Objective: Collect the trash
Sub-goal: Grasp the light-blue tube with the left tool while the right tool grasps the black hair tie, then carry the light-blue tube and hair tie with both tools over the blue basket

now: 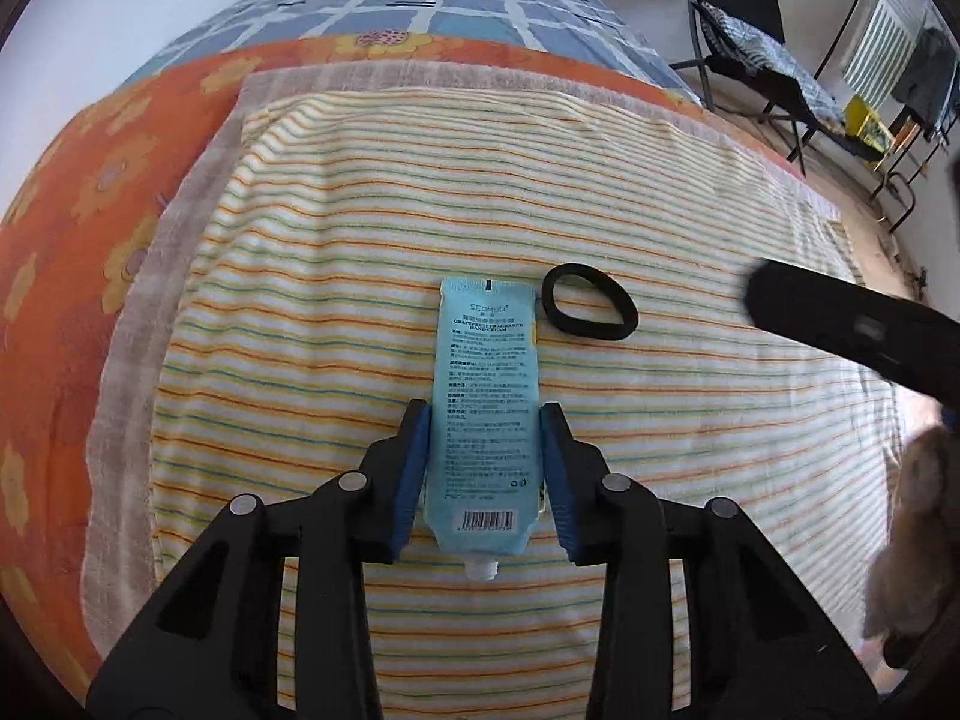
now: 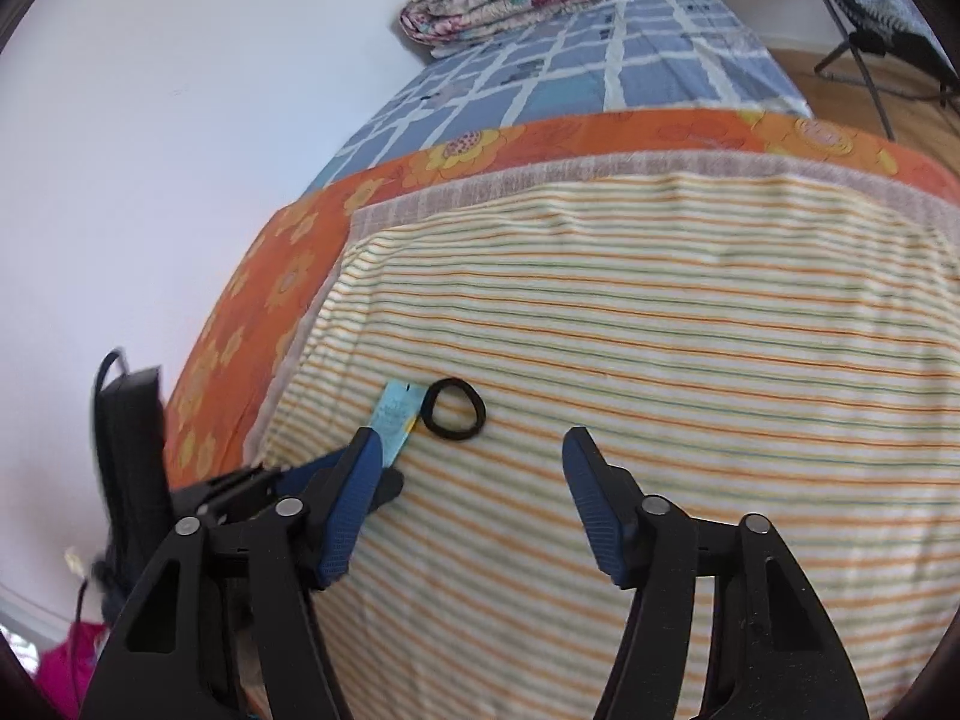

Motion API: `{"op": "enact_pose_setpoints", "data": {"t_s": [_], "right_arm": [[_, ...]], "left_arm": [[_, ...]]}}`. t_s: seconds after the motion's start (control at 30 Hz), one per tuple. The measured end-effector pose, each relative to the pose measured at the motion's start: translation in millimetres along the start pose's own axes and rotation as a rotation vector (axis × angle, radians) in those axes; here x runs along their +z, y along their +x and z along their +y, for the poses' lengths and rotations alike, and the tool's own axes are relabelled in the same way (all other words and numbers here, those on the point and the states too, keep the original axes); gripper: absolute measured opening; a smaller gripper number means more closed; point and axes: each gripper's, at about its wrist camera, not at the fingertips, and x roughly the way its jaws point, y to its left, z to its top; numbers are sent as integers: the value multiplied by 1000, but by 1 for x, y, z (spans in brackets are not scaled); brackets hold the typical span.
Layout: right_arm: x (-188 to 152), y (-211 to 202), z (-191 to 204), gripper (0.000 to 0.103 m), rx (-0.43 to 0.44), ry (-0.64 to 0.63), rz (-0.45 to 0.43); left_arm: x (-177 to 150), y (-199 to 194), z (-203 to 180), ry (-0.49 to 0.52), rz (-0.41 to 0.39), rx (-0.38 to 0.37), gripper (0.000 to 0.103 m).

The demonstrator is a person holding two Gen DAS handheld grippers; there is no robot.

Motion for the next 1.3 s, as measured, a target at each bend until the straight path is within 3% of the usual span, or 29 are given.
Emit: {"op": "enact_pose_setpoints", "data": {"t_s": [0.13,0.3,0.4,0.43,0.47,0.8,1.17,1.3], "right_arm": [[4,25,3,43,-5,3,38],[4,50,10,38,-92,-24,57],[6,57,20,23,-172,-81,50],[6,59,24,7,-204,-112,52],[5,60,27,4,-218,-131,55],[-8,18,35,3,-187,-146,-15],[-50,-83,64,3,-116,-168,-80],[-72,-118,78,3,-122,-191,-106]], "left_arm": [[-2,-8,19,-37,-5,-13,37],[-4,-18,30,-42,-17,-13,37],[-6,-20,35,-41,-22,-10,37],[-6,-21,37,-46,-22,-11,37],[-7,-22,39,-53,-21,-13,37],[-20,-54,37,-44,-40,-22,37],[-51,-144,-1,25,-117,-55,37],[-77,-180,-18,56,-152,-81,37]]}}
